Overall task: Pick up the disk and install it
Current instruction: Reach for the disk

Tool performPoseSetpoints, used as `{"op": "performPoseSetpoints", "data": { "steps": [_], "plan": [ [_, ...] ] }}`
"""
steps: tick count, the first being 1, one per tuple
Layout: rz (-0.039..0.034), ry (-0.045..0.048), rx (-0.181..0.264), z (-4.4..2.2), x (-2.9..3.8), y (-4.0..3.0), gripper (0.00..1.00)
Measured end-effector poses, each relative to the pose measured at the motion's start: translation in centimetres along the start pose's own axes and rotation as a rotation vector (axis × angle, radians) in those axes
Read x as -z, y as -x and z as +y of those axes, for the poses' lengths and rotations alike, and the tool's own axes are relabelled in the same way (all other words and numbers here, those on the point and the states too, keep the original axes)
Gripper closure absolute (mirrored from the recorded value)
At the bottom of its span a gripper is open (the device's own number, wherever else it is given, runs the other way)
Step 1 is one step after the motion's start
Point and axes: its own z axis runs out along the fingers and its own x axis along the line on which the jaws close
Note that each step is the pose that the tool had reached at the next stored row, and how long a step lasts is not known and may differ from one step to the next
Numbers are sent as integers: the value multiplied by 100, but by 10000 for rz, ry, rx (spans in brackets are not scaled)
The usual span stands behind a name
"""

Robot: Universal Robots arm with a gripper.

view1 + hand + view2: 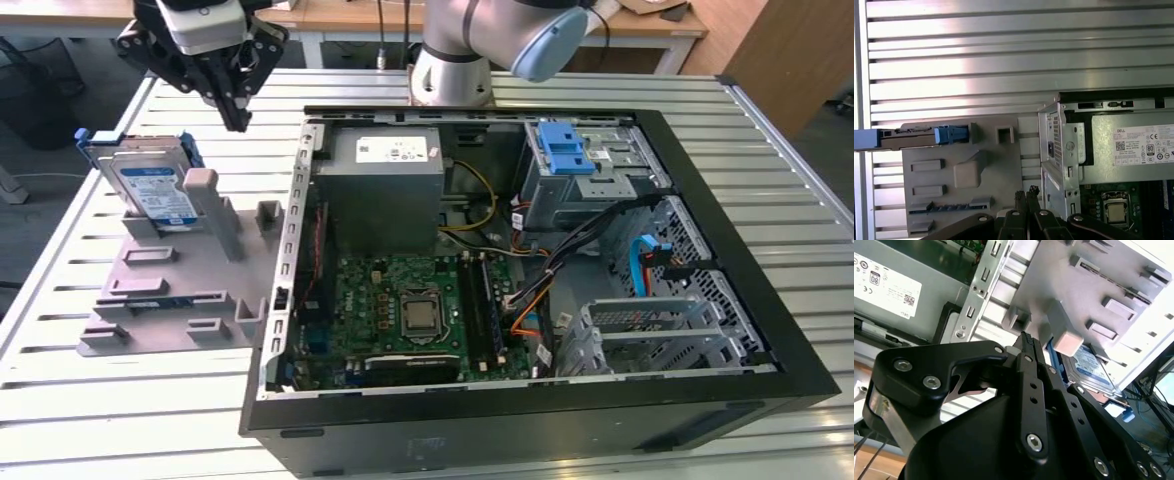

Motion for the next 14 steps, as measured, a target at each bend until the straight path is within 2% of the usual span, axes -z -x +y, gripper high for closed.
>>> {"op": "performPoseSetpoints", "data": {
  "steps": [3, 4, 5, 14],
  "plan": [
    [195, -13, -7, 24, -8, -35, 85],
    [248, -16, -9, 33, -13, -51, 85],
    [272, -19, -10, 41, -15, -68, 85],
    [287, -21, -11, 69, -30, -280, 85]
  ]
}}
